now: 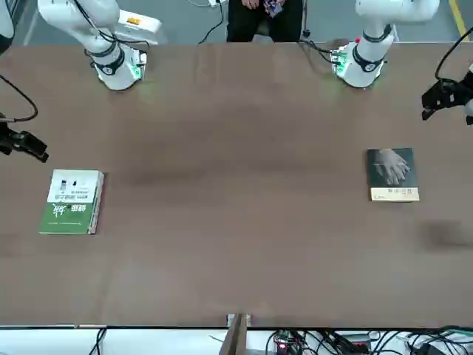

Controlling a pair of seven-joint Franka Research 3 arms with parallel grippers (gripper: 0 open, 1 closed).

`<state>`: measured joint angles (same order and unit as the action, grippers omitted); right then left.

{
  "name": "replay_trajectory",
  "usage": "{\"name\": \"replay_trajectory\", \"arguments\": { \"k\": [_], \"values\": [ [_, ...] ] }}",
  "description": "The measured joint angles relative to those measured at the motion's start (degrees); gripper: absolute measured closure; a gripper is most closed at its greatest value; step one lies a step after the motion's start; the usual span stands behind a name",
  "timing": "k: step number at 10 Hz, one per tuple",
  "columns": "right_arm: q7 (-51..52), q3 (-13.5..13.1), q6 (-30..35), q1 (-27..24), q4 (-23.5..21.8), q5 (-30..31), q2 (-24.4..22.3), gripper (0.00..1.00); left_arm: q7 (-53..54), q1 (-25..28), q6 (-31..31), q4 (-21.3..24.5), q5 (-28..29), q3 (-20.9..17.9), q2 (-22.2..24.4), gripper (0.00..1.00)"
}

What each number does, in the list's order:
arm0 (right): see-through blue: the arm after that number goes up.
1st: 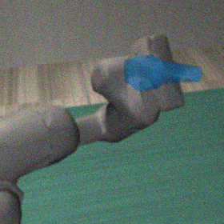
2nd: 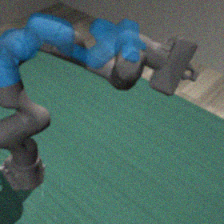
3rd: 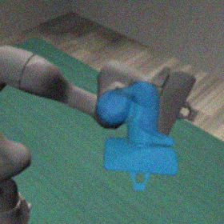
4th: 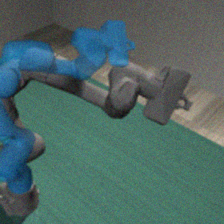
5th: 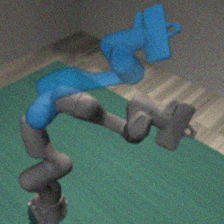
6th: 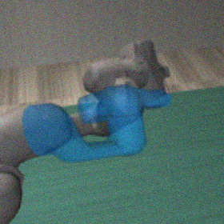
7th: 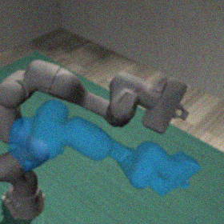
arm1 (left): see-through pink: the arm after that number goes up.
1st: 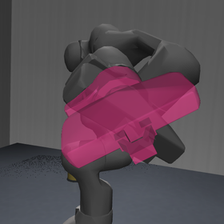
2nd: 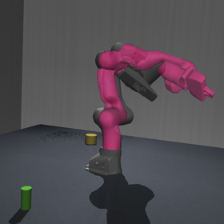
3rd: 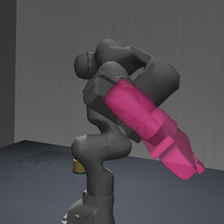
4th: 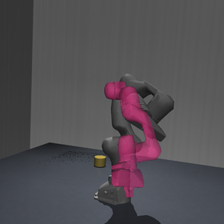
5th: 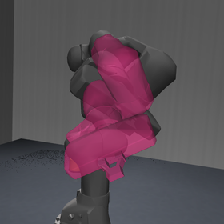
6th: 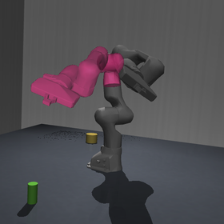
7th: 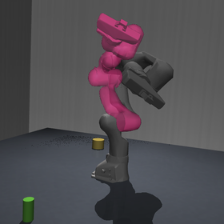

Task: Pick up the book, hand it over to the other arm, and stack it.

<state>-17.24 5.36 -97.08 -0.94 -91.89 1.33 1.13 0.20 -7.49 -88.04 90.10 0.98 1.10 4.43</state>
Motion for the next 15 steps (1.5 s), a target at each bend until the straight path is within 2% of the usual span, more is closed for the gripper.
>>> {"name": "replay_trajectory", "arguments": {
  "k": [7,10,15],
  "values": [
    [0.0,0.0,0.0,0.0,0.0,0.1,0.0,0.00,0.1,0.2,-0.1,-0.1,0.0,0.0,-0.7,0.00],
    [0.0,0.0,0.0,0.0,-0.1,0.1,0.0,0.00,4.5,1.6,-3.2,0.5,-0.1,-0.3,-2.8,0.00],
    [0.0,0.0,0.0,0.0,-0.1,0.1,0.0,0.00,15.7,8.2,-13.1,9.2,-3.5,-0.6,-4.3,0.00]
  ]
}}
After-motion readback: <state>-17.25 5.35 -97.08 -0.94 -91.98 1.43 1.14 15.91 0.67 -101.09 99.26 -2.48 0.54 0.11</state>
